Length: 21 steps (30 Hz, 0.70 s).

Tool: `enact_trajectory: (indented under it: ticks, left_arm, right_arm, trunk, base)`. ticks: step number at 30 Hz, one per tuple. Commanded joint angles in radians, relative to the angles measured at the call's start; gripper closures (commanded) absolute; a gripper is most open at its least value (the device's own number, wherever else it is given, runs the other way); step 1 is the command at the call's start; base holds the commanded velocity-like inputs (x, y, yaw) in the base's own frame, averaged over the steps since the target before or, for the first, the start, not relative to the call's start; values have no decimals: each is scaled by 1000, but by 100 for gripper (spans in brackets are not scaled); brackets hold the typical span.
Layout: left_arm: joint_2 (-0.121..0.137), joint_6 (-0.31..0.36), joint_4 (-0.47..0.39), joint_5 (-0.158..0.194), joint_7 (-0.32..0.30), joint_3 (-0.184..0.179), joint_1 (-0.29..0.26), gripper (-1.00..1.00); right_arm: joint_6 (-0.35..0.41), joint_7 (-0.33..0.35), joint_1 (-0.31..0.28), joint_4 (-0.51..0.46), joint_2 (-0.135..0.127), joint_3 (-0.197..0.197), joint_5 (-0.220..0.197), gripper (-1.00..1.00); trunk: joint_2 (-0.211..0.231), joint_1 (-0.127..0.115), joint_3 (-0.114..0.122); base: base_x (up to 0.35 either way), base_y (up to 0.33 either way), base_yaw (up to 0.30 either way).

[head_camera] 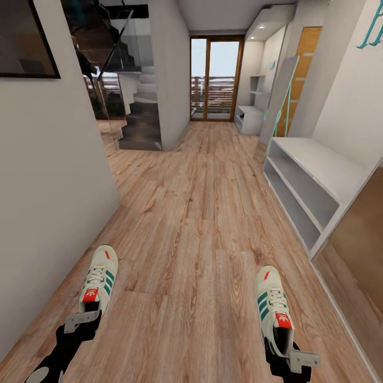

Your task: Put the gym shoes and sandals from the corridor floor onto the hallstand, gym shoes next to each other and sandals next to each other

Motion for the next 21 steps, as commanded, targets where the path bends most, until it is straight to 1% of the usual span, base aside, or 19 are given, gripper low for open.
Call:
enact_trajectory:
  ticks: [1,15,21]
  left_arm:
    - [-1,-6,0,-10,-7,5,-1,100]
    - [-1,-6,0,-10,-7,5,-1,100]
    - [-1,-6,0,-10,-7,5,-1,100]
  right_arm:
    - [-3,2,-1,0,1,-5,10,100]
    - [-3,2,-1,0,1,-5,10,100]
    - [-2,2,-1,0,1,-5,10,100]
  trunk:
    - [-8,4,-2]
    - [-106,57,-24]
    - [-106,57,-15]
  base:
    - [0,0,0]
    - [0,0,0]
    - [0,0,0]
